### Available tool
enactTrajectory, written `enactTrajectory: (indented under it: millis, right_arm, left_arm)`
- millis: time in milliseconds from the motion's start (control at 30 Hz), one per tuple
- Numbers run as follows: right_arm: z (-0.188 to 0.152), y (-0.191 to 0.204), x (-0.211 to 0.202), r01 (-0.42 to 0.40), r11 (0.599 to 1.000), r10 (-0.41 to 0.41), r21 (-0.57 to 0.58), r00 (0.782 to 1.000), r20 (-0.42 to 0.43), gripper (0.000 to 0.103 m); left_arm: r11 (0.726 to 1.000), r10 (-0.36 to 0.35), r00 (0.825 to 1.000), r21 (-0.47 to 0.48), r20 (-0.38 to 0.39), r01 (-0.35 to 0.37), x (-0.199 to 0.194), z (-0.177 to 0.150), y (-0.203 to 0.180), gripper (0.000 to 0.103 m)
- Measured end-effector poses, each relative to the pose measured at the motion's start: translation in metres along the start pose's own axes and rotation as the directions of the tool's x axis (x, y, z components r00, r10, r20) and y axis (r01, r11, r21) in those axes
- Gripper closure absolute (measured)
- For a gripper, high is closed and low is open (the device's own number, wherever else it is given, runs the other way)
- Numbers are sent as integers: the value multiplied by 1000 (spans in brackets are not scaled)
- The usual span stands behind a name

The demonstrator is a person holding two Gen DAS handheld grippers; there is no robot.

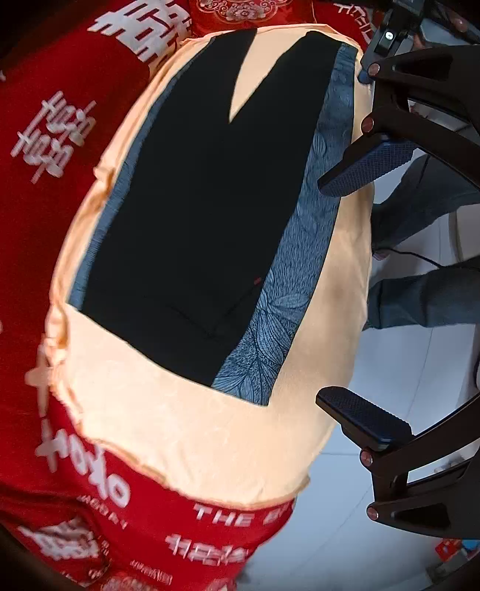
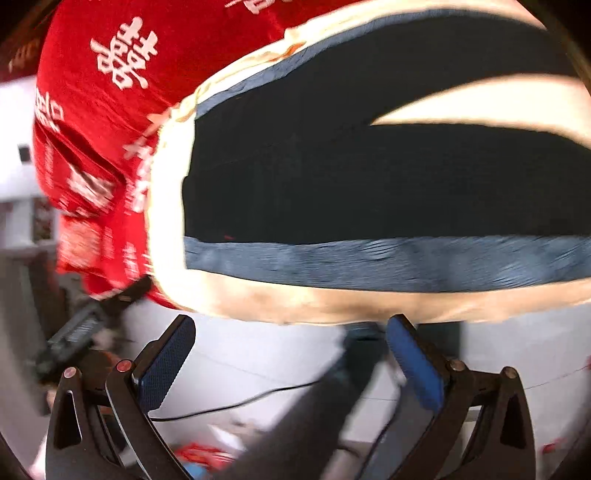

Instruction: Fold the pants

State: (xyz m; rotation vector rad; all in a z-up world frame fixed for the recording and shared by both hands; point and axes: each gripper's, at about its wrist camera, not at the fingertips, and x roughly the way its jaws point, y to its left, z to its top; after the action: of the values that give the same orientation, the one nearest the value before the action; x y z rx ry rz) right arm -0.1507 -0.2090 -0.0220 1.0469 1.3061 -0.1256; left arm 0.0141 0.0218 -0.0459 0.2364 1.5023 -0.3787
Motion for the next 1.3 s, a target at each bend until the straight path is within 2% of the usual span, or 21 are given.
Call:
enactTrajectory:
  millis: [67, 100, 133, 200, 400, 533, 667, 700, 800, 900, 967, 1033, 1100, 1133, 1200, 1233, 1267, 1300]
  right_arm:
    - [-3, -4, 35, -108, 993, 109, 50, 994, -22, 8]
    - [-4, -6, 57, -155, 985, 159, 77, 986, -46, 24]
    - [-6, -8, 74, -187, 978, 194, 96, 979, -67, 34]
    - [-10, -11, 108, -228, 967, 239, 117, 967, -90, 35]
    - [-23, -32, 174, -311, 931, 321, 194, 947, -20, 35]
    - [-23, -44, 182, -375, 898, 368, 232, 927, 71, 35]
    - [-14, -45, 176, -466, 845, 433, 263, 884, 176, 35]
    - [-11, -43, 170, -498, 828, 458, 257, 866, 201, 35]
    - [-3, -30, 149, -546, 812, 500, 205, 833, 237, 35]
    - [1, -15, 133, -558, 815, 519, 154, 822, 234, 35]
    - [0, -18, 125, -570, 809, 532, 145, 814, 233, 35]
    - [0, -20, 124, -566, 812, 530, 144, 818, 224, 35]
    - [-1, -26, 127, -554, 819, 521, 151, 827, 210, 35]
    - [0, -29, 131, -550, 820, 517, 157, 830, 207, 35]
    - [0, -39, 139, -542, 822, 506, 178, 837, 209, 35]
    - [-3, -48, 141, -534, 824, 496, 189, 841, 215, 36]
    - [-5, -56, 143, -527, 826, 486, 198, 845, 221, 36]
    - [-6, -64, 144, -522, 826, 477, 212, 848, 229, 36]
  left_arm:
    - [1000, -12, 1000, 2, -10, 12, 26, 1, 15, 0]
    - [1000, -24, 1000, -2, -15, 24, 35, 0, 21, 0]
    - [999, -47, 999, -15, -25, 46, 48, -2, 30, 0]
    - [994, -102, 994, -50, -39, 100, 67, -5, 44, 0]
    - [968, -235, 972, -99, -33, 231, 112, -11, 66, 0]
    - [950, -299, 954, -99, -26, 295, 127, -10, 65, 0]
    - [935, -343, 939, -100, -20, 340, 131, -6, 58, 0]
    - [928, -361, 932, -104, -19, 358, 130, -6, 56, 0]
    - [889, -443, 896, -132, -16, 438, 130, -3, 52, 0]
    - [851, -502, 865, -178, 1, 494, 133, 6, 41, 0]
    - [829, -521, 853, -224, 29, 513, 136, 14, 38, 0]
    - [811, -521, 851, -273, 65, 517, 138, 21, 40, 0]
    - [810, -503, 859, -296, 90, 505, 138, 27, 42, 2]
    - [822, -482, 872, -298, 88, 485, 139, 30, 42, 8]
    - [830, -471, 876, -281, 105, 481, 138, 33, 39, 11]
    - [850, -447, 889, -263, 101, 457, 137, 34, 37, 22]
    - [873, -416, 905, -239, 92, 426, 136, 36, 33, 27]
    - [886, -399, 913, -222, 85, 408, 135, 38, 31, 35]
